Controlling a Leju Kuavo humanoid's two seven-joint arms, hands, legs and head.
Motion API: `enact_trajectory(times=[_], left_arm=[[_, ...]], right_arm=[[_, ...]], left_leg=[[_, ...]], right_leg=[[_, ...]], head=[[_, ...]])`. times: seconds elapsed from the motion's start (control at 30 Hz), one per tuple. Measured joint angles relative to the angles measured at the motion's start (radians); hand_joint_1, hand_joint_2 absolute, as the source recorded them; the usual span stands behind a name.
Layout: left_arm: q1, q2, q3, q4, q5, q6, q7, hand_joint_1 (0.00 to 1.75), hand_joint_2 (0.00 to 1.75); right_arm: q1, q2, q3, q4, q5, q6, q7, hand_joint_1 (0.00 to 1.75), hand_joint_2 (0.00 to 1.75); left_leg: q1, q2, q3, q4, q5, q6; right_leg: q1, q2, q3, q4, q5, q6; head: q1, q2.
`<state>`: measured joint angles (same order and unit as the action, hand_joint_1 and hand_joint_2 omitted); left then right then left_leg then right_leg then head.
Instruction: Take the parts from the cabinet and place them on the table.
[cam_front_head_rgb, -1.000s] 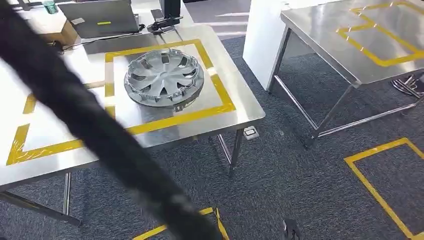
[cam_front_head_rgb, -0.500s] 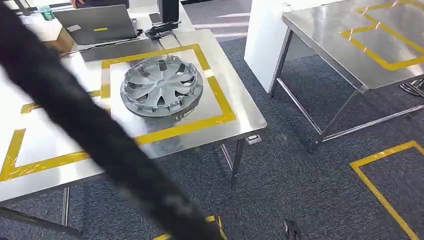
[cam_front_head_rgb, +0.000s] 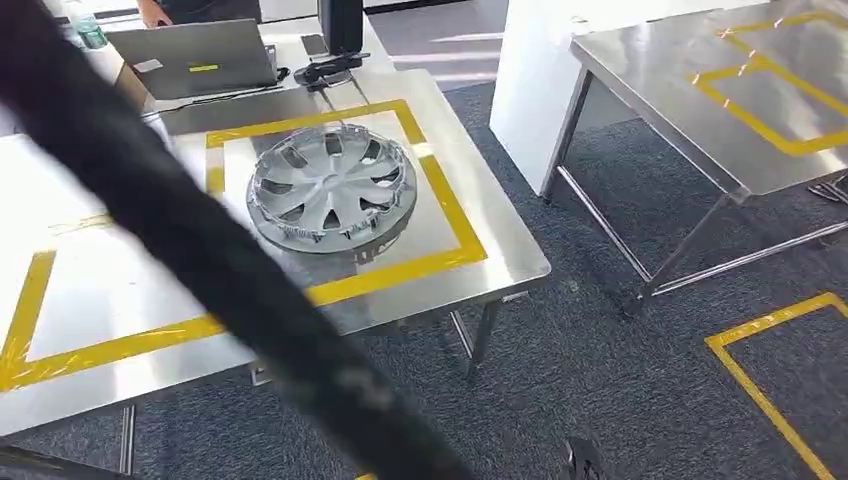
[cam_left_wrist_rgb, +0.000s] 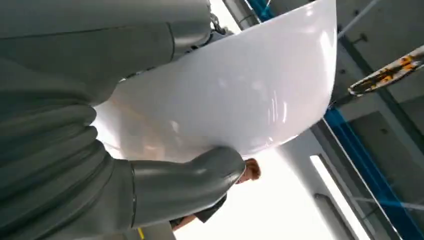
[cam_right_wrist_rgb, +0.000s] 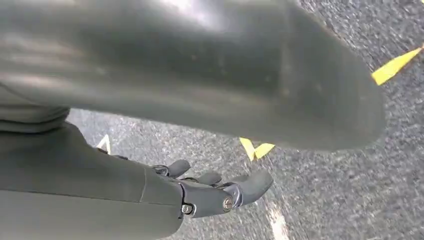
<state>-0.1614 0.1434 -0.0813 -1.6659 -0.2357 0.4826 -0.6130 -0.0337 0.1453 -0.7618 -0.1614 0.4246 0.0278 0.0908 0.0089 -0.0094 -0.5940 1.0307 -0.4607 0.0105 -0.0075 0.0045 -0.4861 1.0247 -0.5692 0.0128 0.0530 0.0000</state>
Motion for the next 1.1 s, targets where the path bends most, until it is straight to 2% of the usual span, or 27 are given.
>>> enact_trajectory(times=[0.03,0.07,0.1,0.13,0.17,0.2,0.23,0.3,0.37,0.43,0.47,0.5,0.53,0.57,0.6,0.63,0.67,0.7,0.73,0.8,0.83,0.87,0.97,1.03,1.07,1.1], left_arm=[[-0.004,0.000,0.000,0.003,-0.003,0.000,-0.001,1.75,1.75],[-0.009,0.000,0.000,0.009,-0.004,0.000,-0.001,1.75,1.75],[-0.011,-0.001,0.000,0.016,-0.005,0.000,-0.001,1.75,1.75],[-0.010,-0.001,0.000,0.022,-0.005,0.000,0.000,1.75,1.75],[-0.010,-0.001,0.000,0.026,-0.005,0.000,-0.001,1.75,1.75],[-0.010,-0.002,0.000,0.032,-0.005,0.000,-0.001,1.75,1.75],[-0.011,-0.002,0.000,0.036,-0.005,0.000,-0.001,1.75,1.75],[-0.013,-0.003,0.000,0.042,-0.005,0.000,-0.001,1.75,1.75],[-0.020,-0.010,0.000,0.050,-0.006,0.000,-0.003,1.75,1.75],[-0.021,-0.017,-0.001,0.055,-0.010,-0.002,-0.005,1.75,1.75],[-0.024,-0.021,-0.002,0.058,-0.014,-0.006,-0.005,1.75,1.75],[-0.027,-0.022,-0.003,0.060,-0.016,-0.010,-0.004,1.75,1.75],[-0.033,-0.024,-0.005,0.062,-0.016,-0.010,-0.007,1.75,1.75],[-0.040,-0.025,-0.005,0.066,-0.017,-0.010,-0.007,1.75,1.75],[-0.041,-0.026,-0.006,0.070,-0.017,-0.012,-0.007,1.75,1.75],[-0.040,-0.028,-0.007,0.077,-0.016,-0.013,-0.006,1.75,1.75],[-0.040,-0.029,-0.008,0.085,-0.015,-0.014,-0.006,1.75,1.75],[-0.040,-0.030,-0.008,0.090,-0.015,-0.014,-0.006,1.75,1.75],[-0.040,-0.031,-0.008,0.093,-0.015,-0.015,-0.006,1.75,1.75],[-0.042,-0.033,-0.009,0.099,-0.015,-0.016,-0.007,1.75,1.75],[-0.043,-0.033,-0.009,0.101,-0.015,-0.016,-0.007,1.75,1.75],[-0.045,-0.034,-0.009,0.105,-0.015,-0.016,-0.007,1.75,1.75],[-0.046,-0.036,-0.010,0.108,-0.015,-0.016,-0.006,1.75,1.75],[-0.048,-0.039,-0.011,0.107,-0.015,-0.017,-0.007,1.75,1.75],[-0.051,-0.041,-0.011,0.107,-0.015,-0.017,-0.007,1.75,1.75],[-0.051,-0.042,-0.011,0.108,-0.015,-0.017,-0.007,1.75,1.75]], right_arm=[[-0.002,0.001,0.000,0.000,-0.001,-0.001,-0.001,0.00,0.00],[-0.002,0.000,-0.002,0.000,-0.002,-0.003,-0.001,0.00,0.00],[-0.001,0.000,-0.003,0.000,-0.004,-0.008,-0.001,0.00,0.00],[0.001,0.000,-0.004,0.000,-0.005,-0.011,0.001,0.00,0.00],[0.004,0.000,-0.004,0.000,-0.006,-0.012,0.002,0.00,0.00],[0.007,0.001,-0.005,0.000,-0.007,-0.013,0.002,0.00,0.00],[0.007,0.001,-0.005,0.000,-0.007,-0.013,0.002,0.00,0.00],[0.007,0.000,-0.006,0.000,-0.009,-0.016,0.002,0.00,0.00],[0.004,0.001,-0.011,0.000,-0.013,-0.018,0.005,0.00,0.00],[0.006,0.001,-0.015,0.000,-0.014,-0.020,0.011,0.00,0.00],[0.006,0.002,-0.019,0.000,-0.018,-0.023,0.011,0.00,0.00],[0.006,0.003,-0.022,0.000,-0.018,-0.024,0.011,0.00,0.00],[0.007,0.003,-0.023,0.000,-0.018,-0.027,0.009,0.00,0.00],[0.006,0.003,-0.024,0.000,-0.018,-0.029,0.008,0.00,0.00],[0.006,0.003,-0.026,0.000,-0.018,-0.029,0.007,0.00,0.00],[0.006,0.003,-0.027,0.000,-0.018,-0.030,0.004,0.00,0.00],[0.008,0.003,-0.027,0.000,-0.017,-0.031,0.002,0.00,0.00],[0.009,0.003,-0.028,0.000,-0.017,-0.031,0.001,0.00,0.00],[0.010,0.003,-0.028,0.000,-0.017,-0.031,0.000,0.00,0.00],[0.011,0.003,-0.028,0.000,-0.017,-0.030,-0.001,0.00,0.00],[0.012,0.003,-0.028,0.000,-0.017,-0.030,-0.001,0.00,0.00],[0.010,0.003,-0.028,0.000,-0.017,-0.030,-0.001,0.00,0.00],[0.011,0.003,-0.028,0.000,-0.017,-0.030,-0.001,0.00,0.00],[0.009,0.003,-0.028,0.000,-0.017,-0.029,-0.001,0.00,0.00],[0.006,0.003,-0.028,0.000,-0.017,-0.030,-0.001,0.00,0.00],[0.007,0.003,-0.028,0.000,-0.014,-0.030,-0.002,0.00,0.00]], left_leg=[[0.000,0.002,0.006,-0.002,-0.005,0.008],[0.000,0.004,0.009,-0.002,-0.009,0.011],[0.000,0.004,0.013,-0.002,-0.015,0.013],[0.000,0.004,0.017,-0.002,-0.021,0.013],[0.000,0.003,0.023,-0.002,-0.027,0.012],[0.000,0.003,0.032,-0.002,-0.034,0.010],[0.000,0.002,0.045,-0.002,-0.042,0.008],[0.000,0.003,0.069,-0.002,-0.060,0.003],[-0.005,0.000,0.066,0.000,-0.072,-0.011],[-0.004,0.001,0.070,-0.011,-0.073,-0.020],[-0.006,0.001,0.076,-0.016,-0.075,-0.026],[-0.005,0.002,0.084,-0.012,-0.080,-0.033],[-0.004,0.005,0.076,0.018,-0.087,-0.036],[-0.004,0.005,0.036,0.089,-0.119,-0.041],[-0.003,0.005,-0.006,0.161,-0.147,-0.044],[-0.002,0.005,-0.064,0.252,-0.178,-0.047],[-0.002,0.005,-0.108,0.309,-0.182,-0.049],[-0.001,0.005,-0.126,0.313,-0.160,-0.049],[-0.001,0.005,-0.119,0.273,-0.115,-0.048],[0.001,0.006,-0.053,0.089,0.010,-0.043],[0.000,0.009,-0.032,0.023,0.033,-0.039],[-0.004,0.009,-0.013,0.002,0.015,-0.034],[-0.007,0.003,-0.018,0.009,0.001,-0.012],[0.000,0.002,-0.002,0.000,-0.002,0.001],[0.000,0.004,0.002,-0.001,-0.007,0.008],[0.000,0.006,0.007,-0.001,-0.012,0.011]], right_leg=[[0.002,-0.001,-0.023,0.044,-0.017,0.004],[0.000,-0.001,-0.067,0.118,-0.048,0.009],[-0.001,-0.001,-0.124,0.207,-0.080,0.011],[-0.001,0.000,-0.180,0.285,-0.097,0.012],[-0.001,-0.001,-0.218,0.323,-0.089,0.013],[-0.002,-0.001,-0.229,0.309,-0.055,0.013],[-0.003,-0.001,-0.217,0.249,0.003,0.011],[-0.003,-0.002,-0.151,0.062,0.129,0.005],[0.006,-0.003,-0.128,0.012,0.109,-0.006],[0.009,-0.002,-0.130,0.014,0.103,-0.016],[0.007,-0.002,-0.126,0.010,0.102,-0.022],[-0.002,-0.002,-0.113,-0.001,0.105,-0.029],[-0.002,-0.002,-0.102,-0.004,0.100,-0.036],[-0.002,-0.002,-0.095,-0.004,0.095,-0.043],[-0.002,-0.002,-0.090,-0.004,0.090,-0.046],[-0.001,-0.002,-0.084,-0.004,0.083,-0.048],[-0.001,-0.002,-0.078,-0.004,0.076,-0.048],[-0.001,-0.001,-0.071,-0.004,0.071,-0.048],[-0.002,0.001,-0.062,-0.004,0.064,-0.046],[-0.002,0.003,-0.036,-0.004,0.046,-0.040],[-0.002,0.003,-0.037,-0.004,0.037,-0.034],[0.006,0.006,-0.037,0.004,0.028,-0.025],[0.003,0.002,-0.030,-0.009,0.022,-0.011],[0.000,0.000,-0.027,0.015,0.010,0.002],[0.000,-0.001,-0.060,0.072,-0.016,0.008],[-0.001,0.000,-0.109,0.154,-0.052,0.012]], head=[[0.001,0.000],[0.003,0.000],[0.002,0.000],[0.002,0.000],[0.002,0.000],[0.003,0.000],[0.003,0.000],[0.003,0.000],[-0.003,0.000],[-0.003,0.000],[-0.002,0.000],[-0.003,0.000],[-0.004,0.000],[-0.007,0.000],[-0.008,0.000],[-0.009,0.000],[-0.009,0.000],[-0.009,0.000],[-0.009,0.000],[-0.009,0.000],[-0.011,0.000],[-0.018,0.000],[-0.022,0.000],[-0.024,0.000],[-0.023,0.000],[-0.026,0.000]])
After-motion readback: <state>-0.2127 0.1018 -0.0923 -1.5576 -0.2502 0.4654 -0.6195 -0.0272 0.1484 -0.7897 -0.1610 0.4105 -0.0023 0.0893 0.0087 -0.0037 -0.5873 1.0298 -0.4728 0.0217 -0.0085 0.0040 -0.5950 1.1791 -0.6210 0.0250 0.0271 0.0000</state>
